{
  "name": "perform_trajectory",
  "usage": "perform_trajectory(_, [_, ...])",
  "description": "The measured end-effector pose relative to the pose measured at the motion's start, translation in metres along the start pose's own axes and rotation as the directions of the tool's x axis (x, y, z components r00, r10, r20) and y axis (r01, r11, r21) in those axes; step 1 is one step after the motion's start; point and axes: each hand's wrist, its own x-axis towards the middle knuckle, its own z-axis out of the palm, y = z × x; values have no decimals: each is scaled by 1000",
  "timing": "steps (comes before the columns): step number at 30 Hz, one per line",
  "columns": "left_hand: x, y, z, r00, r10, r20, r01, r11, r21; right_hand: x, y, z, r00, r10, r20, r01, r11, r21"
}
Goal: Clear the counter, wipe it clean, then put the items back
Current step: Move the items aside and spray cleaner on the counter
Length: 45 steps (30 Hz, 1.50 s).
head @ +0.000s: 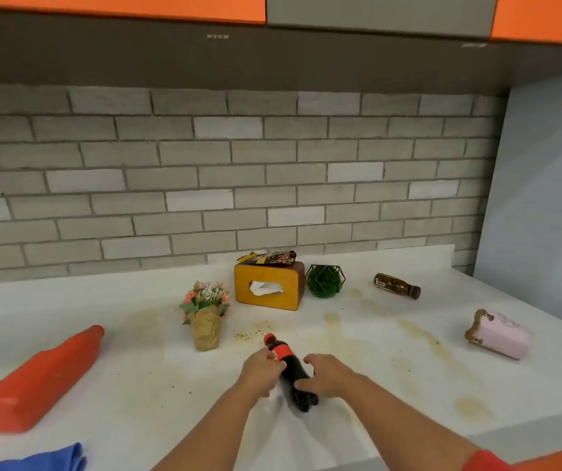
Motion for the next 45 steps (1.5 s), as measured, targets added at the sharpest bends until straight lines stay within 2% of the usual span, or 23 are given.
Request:
perform_trajectory(6, [16,-4,8,988,-137,72,144,984,-103,19,-6,16,997,51,60,-54,997,60])
perform_trajectory(19, [54,-3,18,951,-242,192,293,904,-310,43,-12,16,984,122,128,-138,982,132])
perform_trajectory(22, [57,-1,16,920,-283,271,375,835,-402,43,-12,12,985,117,129,-134,982,132])
perform_trajectory(24, [59,2,14,893,-304,331,421,823,-381,43,-11,8,983,119,142,-139,980,140])
perform_trajectory(32, [57,16,14,925,-233,300,344,849,-402,42,-5,-2,980,167,105,-187,953,237])
perform_trajectory(40, [63,51,28,957,-114,267,230,857,-460,35,15,-19,974,209,-87,-173,934,312])
perform_trajectory(45, [71,81,62,966,-34,255,157,863,-480,25,48,-35,955,214,-206,-134,929,346])
